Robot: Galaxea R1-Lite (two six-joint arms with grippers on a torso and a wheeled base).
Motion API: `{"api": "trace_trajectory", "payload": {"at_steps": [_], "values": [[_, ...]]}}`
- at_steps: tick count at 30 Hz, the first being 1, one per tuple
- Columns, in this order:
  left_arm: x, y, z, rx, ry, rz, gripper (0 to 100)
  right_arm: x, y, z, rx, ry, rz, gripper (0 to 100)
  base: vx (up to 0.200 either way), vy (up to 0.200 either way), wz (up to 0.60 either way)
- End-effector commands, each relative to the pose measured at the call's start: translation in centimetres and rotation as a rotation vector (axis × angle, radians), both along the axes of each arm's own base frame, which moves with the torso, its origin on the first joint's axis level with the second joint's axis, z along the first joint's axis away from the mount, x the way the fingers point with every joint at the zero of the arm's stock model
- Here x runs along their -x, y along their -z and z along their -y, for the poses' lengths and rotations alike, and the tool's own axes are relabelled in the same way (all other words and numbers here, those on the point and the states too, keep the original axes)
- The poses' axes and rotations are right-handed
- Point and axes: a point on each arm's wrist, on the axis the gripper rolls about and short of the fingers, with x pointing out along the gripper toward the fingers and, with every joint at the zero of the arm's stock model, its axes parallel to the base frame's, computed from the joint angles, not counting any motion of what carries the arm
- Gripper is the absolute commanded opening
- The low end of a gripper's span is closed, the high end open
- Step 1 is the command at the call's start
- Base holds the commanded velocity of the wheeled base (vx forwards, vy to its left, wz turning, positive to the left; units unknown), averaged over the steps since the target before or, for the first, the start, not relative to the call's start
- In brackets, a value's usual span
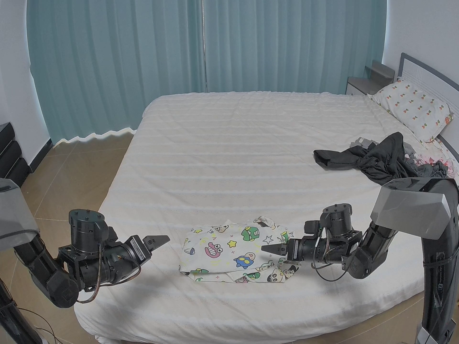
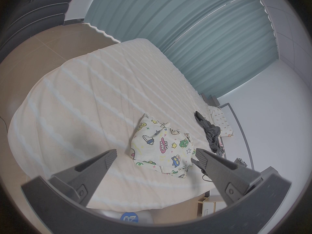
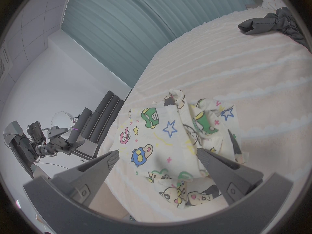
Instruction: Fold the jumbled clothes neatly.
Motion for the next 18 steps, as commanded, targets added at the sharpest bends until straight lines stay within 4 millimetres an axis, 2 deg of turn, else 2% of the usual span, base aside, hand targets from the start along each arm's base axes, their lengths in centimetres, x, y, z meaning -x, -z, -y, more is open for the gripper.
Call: {"api": "trace_trajectory", "payload": {"at_steps": [1,7,13,18], "values": [[0.05,0.04,0.03,0.005,-0.001,-0.005,100,0.07,-0.03,0.15,0.000,0.003,-0.001,100,0.000,0.000,0.00],[0.73,0.09,-0.08,0.038,0.052,-0.021,100,0.14,0.07,0.00,0.007,-0.004,0.004,100,0.000,0.000,0.00],[0.67,0.18,-0.05,0.040,0.054,-0.015,100,0.06,0.14,-0.03,0.020,-0.014,0.017,100,0.200,0.000,0.00],[0.67,0.18,-0.05,0.040,0.054,-0.015,100,-0.12,0.19,0.07,0.023,-0.012,0.021,100,0.000,0.000,0.00]]}}
